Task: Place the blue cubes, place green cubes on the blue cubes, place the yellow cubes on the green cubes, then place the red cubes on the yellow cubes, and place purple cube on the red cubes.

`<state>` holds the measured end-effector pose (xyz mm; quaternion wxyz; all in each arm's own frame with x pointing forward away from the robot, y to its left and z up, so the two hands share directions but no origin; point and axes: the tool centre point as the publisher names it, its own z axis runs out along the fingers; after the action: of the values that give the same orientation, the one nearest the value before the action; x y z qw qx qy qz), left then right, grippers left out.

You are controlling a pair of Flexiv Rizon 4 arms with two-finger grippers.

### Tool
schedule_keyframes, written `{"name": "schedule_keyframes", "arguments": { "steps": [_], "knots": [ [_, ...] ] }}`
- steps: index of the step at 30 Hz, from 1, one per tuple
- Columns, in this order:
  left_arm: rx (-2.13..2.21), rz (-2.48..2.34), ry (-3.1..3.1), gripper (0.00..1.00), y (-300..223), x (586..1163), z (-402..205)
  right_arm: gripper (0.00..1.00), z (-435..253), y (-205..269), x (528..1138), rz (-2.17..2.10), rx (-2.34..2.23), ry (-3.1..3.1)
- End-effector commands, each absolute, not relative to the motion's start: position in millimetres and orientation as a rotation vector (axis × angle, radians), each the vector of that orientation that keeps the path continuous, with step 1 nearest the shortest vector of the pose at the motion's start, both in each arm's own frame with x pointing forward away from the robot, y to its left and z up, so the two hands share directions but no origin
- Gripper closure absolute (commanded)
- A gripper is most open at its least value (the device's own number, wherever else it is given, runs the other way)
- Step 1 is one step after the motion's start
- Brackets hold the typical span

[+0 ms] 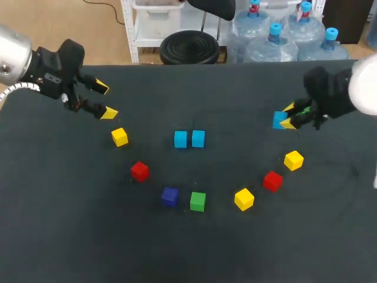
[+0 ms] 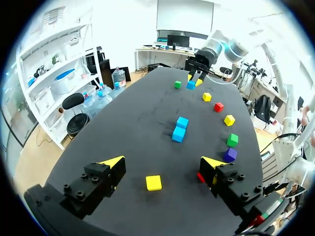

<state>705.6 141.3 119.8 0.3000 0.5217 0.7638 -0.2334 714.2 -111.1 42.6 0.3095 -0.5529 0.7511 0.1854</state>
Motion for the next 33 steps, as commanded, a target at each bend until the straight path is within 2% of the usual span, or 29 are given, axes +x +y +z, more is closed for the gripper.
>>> {"name": "schedule_keyframes", "arguments": {
  "steps": [1, 14, 33],
  "knots": [
    [1.383, -0.62, 2.02, 0.0, 142, 704, 119, 1.0, 44, -87, 713, 0.486, -1.468, 1.982],
    [1.383, -0.62, 2.02, 0.0, 142, 704, 119, 1.0, 35, -35, 704, 0.511, -1.468, 1.971],
    [1.383, -0.62, 2.02, 0.0, 142, 704, 119, 1.0, 15, 12, 701, 0.575, -1.496, 1.95]
  ]
}}
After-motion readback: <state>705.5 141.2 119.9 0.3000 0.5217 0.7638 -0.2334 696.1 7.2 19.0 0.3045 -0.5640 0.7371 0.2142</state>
